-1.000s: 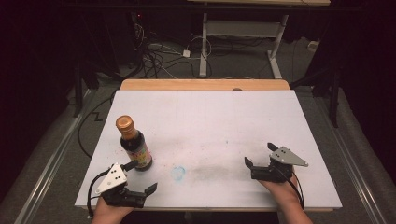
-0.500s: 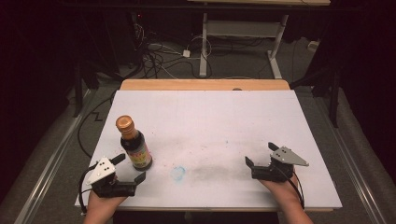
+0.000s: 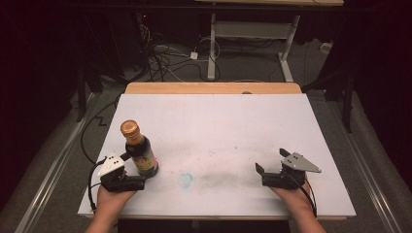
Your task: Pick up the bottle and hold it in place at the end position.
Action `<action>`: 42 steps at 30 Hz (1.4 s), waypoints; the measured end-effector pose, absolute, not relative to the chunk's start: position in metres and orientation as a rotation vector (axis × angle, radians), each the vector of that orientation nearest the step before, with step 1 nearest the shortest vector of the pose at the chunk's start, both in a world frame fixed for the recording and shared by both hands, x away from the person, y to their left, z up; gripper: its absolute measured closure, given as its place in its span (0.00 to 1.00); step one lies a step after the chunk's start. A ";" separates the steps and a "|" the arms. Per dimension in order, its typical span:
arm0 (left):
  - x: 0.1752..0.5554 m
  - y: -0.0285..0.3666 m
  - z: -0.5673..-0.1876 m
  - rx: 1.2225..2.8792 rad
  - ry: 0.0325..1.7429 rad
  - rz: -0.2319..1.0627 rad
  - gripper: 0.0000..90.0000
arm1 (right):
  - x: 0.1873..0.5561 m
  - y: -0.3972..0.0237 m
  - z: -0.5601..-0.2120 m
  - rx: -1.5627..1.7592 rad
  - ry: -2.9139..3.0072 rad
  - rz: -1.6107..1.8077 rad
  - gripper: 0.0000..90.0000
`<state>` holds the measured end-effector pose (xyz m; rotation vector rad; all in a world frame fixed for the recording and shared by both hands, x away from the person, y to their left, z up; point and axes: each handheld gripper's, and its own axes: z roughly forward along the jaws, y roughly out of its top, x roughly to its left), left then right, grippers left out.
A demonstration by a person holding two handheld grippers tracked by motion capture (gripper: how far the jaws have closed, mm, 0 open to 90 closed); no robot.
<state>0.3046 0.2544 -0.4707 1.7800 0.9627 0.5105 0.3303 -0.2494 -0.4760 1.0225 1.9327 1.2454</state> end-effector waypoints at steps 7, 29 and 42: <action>0.313 0.250 -0.465 1.765 0.973 0.503 0.13 | 0.331 -0.250 -0.477 1.034 1.931 1.250 0.00; 0.314 0.245 -0.452 1.778 0.958 0.542 0.32 | 0.331 -0.254 -0.476 1.040 1.918 1.255 0.00; 0.325 0.225 -0.431 1.776 0.871 0.501 0.32 | 0.331 -0.256 -0.475 1.043 1.914 1.263 0.00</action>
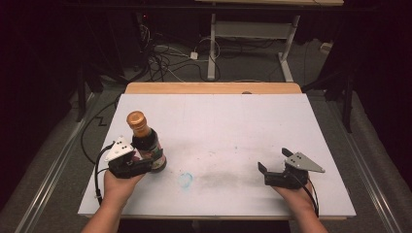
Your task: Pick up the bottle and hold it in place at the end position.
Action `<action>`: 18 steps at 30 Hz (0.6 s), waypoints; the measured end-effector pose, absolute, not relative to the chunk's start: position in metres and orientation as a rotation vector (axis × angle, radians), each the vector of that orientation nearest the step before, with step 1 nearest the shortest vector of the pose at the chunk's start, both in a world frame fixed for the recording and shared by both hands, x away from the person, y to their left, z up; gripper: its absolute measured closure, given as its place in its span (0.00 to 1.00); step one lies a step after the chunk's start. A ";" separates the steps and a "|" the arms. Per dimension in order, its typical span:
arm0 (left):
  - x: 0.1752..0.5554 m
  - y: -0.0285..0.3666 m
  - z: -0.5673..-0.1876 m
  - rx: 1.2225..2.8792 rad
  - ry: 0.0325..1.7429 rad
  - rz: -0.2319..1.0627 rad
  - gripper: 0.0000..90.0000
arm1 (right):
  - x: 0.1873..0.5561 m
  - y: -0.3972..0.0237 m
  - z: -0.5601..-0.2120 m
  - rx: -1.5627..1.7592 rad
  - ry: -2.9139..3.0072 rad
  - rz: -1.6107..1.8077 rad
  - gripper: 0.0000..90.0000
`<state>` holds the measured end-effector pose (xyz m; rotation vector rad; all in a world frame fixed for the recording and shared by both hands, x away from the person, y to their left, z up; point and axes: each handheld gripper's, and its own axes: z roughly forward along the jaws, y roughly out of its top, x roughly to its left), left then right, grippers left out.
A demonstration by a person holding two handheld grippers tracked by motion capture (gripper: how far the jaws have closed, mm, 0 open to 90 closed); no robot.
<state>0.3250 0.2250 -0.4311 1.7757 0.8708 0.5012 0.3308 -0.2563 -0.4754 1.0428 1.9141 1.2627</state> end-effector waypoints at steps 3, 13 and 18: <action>0.329 0.218 -0.430 1.787 0.853 0.496 0.32 | 0.331 -0.257 -0.475 1.047 1.911 1.264 0.00; 0.345 0.187 -0.425 1.812 0.770 0.459 0.32 | 0.331 -0.259 -0.474 1.048 1.903 1.269 0.00; 0.355 0.167 -0.423 1.829 0.740 0.444 0.32 | 0.329 -0.260 -0.473 1.047 1.898 1.273 0.00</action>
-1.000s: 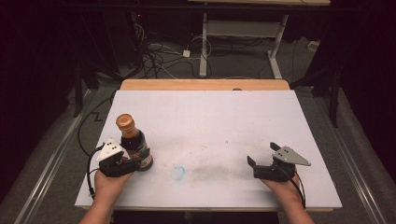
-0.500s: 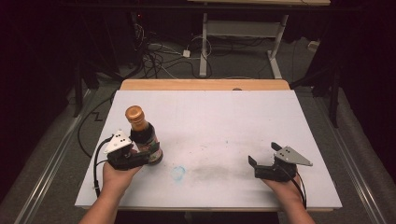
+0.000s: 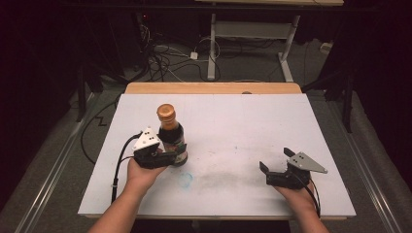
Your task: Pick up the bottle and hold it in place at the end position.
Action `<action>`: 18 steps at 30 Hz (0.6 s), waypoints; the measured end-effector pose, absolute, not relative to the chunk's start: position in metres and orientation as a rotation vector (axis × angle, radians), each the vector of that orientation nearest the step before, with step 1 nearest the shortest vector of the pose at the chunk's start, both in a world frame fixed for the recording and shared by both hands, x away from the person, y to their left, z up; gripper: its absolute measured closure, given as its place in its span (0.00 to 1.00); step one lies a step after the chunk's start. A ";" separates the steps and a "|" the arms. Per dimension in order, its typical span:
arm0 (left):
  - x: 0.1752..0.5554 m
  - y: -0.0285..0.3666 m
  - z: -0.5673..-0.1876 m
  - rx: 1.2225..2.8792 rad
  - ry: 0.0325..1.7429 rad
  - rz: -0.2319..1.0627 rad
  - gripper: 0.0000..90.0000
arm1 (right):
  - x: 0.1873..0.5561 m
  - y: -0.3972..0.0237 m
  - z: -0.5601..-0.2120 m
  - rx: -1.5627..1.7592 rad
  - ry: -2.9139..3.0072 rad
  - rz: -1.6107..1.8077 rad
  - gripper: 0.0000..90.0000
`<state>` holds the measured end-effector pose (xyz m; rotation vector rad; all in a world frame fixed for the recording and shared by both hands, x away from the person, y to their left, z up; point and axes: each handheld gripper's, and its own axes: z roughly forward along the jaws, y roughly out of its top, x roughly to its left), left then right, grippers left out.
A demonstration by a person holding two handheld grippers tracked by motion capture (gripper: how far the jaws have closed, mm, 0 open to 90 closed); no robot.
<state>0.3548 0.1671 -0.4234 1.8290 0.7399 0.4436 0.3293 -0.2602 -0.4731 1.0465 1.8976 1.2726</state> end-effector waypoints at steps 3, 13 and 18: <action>0.361 0.157 -0.424 1.826 0.715 0.419 0.32 | 0.329 -0.261 -0.472 1.037 1.897 1.273 0.00; 0.382 0.126 -0.424 1.845 0.680 0.385 0.32 | 0.328 -0.262 -0.472 1.038 1.895 1.279 0.00; 0.395 0.114 -0.427 1.852 0.660 0.372 0.32 | 0.328 -0.263 -0.471 1.031 1.886 1.281 0.00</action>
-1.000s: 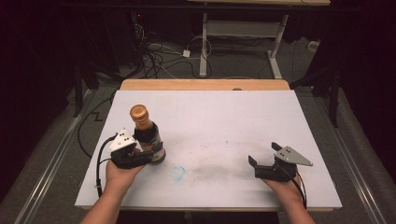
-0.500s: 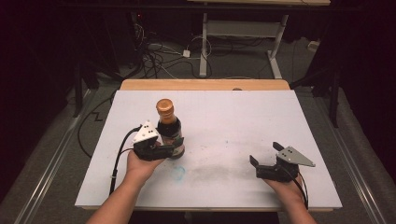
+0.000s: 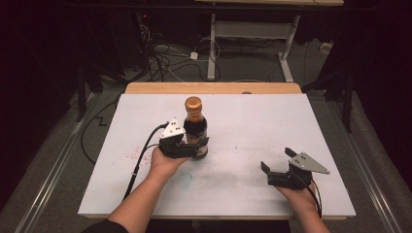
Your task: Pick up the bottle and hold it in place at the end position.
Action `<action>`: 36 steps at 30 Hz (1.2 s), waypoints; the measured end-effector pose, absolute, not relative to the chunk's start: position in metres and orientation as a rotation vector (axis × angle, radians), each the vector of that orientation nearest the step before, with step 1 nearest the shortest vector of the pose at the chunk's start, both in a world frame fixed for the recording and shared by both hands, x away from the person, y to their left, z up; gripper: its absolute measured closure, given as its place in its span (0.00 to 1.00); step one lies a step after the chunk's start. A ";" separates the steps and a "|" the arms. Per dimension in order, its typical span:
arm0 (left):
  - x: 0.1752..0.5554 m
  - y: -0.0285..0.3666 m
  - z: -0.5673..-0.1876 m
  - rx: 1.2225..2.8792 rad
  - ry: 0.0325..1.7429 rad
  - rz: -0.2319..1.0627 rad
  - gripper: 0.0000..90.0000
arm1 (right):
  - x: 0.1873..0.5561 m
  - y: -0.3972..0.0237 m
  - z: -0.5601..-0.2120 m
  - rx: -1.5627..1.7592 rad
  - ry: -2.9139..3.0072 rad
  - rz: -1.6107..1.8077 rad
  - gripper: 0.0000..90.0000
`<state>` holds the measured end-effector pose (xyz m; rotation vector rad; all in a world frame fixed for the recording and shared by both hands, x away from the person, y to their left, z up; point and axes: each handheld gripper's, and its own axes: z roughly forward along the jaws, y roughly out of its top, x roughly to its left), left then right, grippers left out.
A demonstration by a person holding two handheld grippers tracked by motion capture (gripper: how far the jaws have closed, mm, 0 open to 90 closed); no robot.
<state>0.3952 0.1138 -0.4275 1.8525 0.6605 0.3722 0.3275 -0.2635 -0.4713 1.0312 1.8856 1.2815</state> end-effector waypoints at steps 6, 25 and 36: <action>0.405 0.102 -0.433 1.866 0.660 0.351 0.32 | 0.327 -0.265 -0.471 1.044 1.879 1.287 0.00; 0.416 0.078 -0.444 1.907 0.630 0.343 0.32 | 0.330 -0.263 -0.475 1.045 1.912 1.297 0.00; 0.413 0.081 -0.447 1.910 0.606 0.354 0.31 | 0.328 -0.263 -0.474 1.052 1.910 1.295 0.00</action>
